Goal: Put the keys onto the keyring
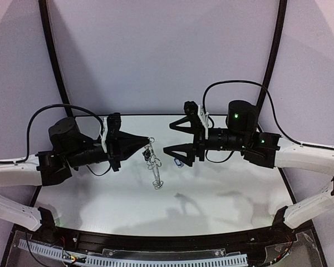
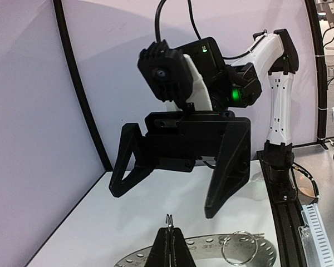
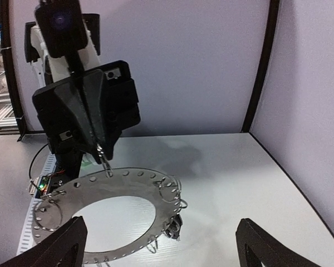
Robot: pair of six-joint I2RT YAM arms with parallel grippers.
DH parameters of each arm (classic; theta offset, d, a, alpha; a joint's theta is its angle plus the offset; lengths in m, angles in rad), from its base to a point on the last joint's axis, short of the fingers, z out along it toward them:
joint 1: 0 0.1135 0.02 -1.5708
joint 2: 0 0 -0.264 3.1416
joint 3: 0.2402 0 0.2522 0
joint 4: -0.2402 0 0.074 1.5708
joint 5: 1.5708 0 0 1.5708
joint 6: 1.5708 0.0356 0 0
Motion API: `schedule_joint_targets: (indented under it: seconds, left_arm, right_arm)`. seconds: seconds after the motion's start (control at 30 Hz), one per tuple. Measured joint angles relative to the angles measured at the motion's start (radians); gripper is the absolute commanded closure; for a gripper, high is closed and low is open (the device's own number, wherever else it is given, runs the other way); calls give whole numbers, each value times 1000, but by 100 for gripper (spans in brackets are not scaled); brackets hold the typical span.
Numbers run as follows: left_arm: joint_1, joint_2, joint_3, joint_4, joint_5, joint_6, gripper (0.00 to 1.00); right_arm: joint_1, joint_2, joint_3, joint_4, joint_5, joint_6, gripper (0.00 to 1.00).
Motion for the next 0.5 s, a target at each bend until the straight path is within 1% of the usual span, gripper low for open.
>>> schedule_joint_targets:
  seconds: [0.13,0.27,0.37,0.43,0.47,0.5]
  left_arm:
    - [0,-26,-81,69,-31,-23,99]
    - [0,-33,-138,135,-57,-61,99]
    - [0,-32,-163,209,-67,-100,99]
    - [0,-24,-171,259,-67,-120,99]
    - [0,-20,-172,277,-67,-128,99]
    - [0,-15,-172,293,-67,-135,99]
  right_arm:
    - [-10,15,7,-29,18,41,3]
    - [-15,27,10,-22,-44,43,10]
    - [-17,54,27,1,-128,39,20]
    - [-17,84,50,20,-194,37,30]
    - [-17,99,62,29,-220,41,38]
    - [-17,114,72,39,-248,43,42]
